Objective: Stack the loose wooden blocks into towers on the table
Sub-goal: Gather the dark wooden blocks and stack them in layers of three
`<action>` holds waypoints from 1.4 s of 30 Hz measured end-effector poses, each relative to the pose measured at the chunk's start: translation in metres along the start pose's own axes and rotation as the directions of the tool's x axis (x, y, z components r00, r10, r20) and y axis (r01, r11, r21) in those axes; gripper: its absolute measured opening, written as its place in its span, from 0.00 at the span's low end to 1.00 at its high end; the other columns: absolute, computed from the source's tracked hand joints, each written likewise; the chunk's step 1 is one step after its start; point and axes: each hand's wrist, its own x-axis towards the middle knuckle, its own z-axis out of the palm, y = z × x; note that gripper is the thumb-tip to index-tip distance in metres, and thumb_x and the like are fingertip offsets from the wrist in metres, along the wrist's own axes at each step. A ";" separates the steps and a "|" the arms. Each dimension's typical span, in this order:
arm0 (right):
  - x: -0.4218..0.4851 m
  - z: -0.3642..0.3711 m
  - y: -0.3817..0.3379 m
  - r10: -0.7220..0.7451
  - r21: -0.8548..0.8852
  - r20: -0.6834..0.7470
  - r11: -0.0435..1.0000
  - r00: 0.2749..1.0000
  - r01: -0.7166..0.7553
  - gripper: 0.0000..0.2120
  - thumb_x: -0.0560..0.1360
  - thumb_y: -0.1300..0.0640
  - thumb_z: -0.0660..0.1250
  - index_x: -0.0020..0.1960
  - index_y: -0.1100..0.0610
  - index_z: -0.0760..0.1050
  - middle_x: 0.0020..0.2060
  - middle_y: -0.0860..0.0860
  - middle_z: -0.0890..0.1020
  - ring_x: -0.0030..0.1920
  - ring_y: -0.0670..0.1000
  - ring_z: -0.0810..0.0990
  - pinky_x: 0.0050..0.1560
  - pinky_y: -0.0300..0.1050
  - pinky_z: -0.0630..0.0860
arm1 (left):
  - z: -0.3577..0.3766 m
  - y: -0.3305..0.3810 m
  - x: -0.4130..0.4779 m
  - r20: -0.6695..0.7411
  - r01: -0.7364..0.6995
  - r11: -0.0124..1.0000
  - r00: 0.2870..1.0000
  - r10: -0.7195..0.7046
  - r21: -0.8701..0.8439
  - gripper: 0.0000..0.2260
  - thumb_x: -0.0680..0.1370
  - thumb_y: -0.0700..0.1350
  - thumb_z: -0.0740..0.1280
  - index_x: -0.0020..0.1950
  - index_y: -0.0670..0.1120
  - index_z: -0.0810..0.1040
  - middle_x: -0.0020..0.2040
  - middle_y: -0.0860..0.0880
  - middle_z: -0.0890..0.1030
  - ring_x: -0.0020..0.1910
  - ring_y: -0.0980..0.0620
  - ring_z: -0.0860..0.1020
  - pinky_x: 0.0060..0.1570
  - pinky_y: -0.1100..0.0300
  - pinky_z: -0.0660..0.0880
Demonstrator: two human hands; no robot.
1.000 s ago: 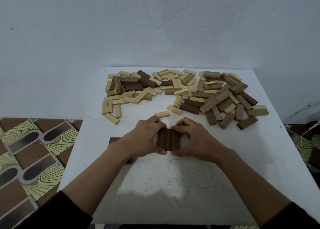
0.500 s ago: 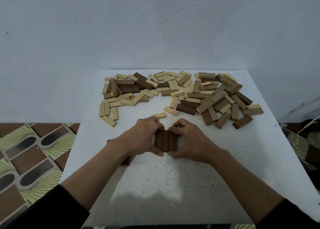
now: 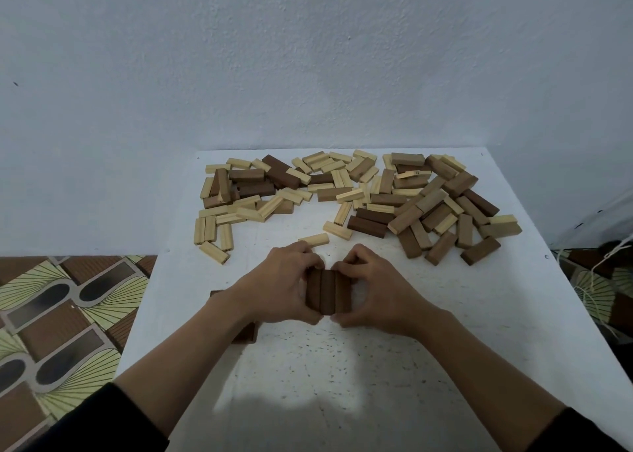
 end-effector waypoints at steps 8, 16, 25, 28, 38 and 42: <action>-0.001 -0.002 -0.010 -0.043 0.007 -0.024 0.999 0.999 0.043 0.33 0.63 0.45 0.81 0.64 0.55 0.78 0.50 0.45 0.70 0.49 0.46 0.71 0.50 0.46 0.76 | -0.011 0.001 -0.006 -0.023 -0.022 1.000 1.000 0.021 -0.018 0.25 0.62 0.58 0.81 0.55 0.54 0.79 0.49 0.56 0.71 0.49 0.56 0.71 0.50 0.59 0.73; 0.020 -0.003 -0.048 -0.133 0.005 -0.069 0.991 0.989 0.134 0.33 0.62 0.42 0.81 0.63 0.54 0.79 0.48 0.45 0.69 0.47 0.46 0.70 0.46 0.42 0.74 | -0.056 -0.010 -0.032 -0.060 -0.004 0.999 0.998 0.006 0.042 0.27 0.62 0.59 0.82 0.56 0.53 0.81 0.48 0.57 0.74 0.49 0.57 0.73 0.51 0.58 0.74; 0.047 0.030 -0.092 -0.194 -0.063 -0.051 0.980 0.980 0.191 0.36 0.62 0.35 0.78 0.63 0.54 0.80 0.45 0.45 0.71 0.44 0.42 0.69 0.47 0.43 0.66 | -0.080 -0.049 -0.081 -0.077 0.052 0.997 0.996 -0.048 0.055 0.33 0.59 0.67 0.76 0.61 0.56 0.81 0.50 0.62 0.74 0.50 0.59 0.74 0.49 0.56 0.75; 0.049 0.039 -0.099 -0.188 -0.085 -0.021 0.979 0.982 0.186 0.34 0.63 0.36 0.78 0.63 0.53 0.80 0.47 0.46 0.71 0.45 0.42 0.68 0.52 0.47 0.68 | -0.078 -0.059 -0.092 -0.064 0.069 0.995 0.996 -0.065 0.065 0.32 0.61 0.64 0.78 0.63 0.56 0.79 0.51 0.62 0.73 0.51 0.58 0.74 0.51 0.58 0.75; 0.045 0.057 -0.103 -0.138 -0.171 0.086 0.974 0.987 0.151 0.35 0.64 0.30 0.74 0.63 0.49 0.78 0.51 0.45 0.72 0.50 0.44 0.70 0.58 0.50 0.67 | -0.053 -0.081 -0.109 -0.052 0.077 0.996 0.996 -0.075 0.037 0.32 0.61 0.70 0.72 0.62 0.60 0.76 0.54 0.64 0.72 0.56 0.64 0.70 0.60 0.55 0.64; 0.045 0.062 -0.101 -0.122 -0.186 0.119 0.972 0.985 0.143 0.33 0.64 0.28 0.71 0.61 0.47 0.79 0.49 0.43 0.71 0.51 0.44 0.70 0.57 0.52 0.68 | -0.045 -0.087 -0.109 -0.047 0.076 0.996 0.996 -0.074 0.053 0.30 0.64 0.68 0.75 0.62 0.61 0.75 0.54 0.64 0.71 0.57 0.66 0.68 0.57 0.58 0.60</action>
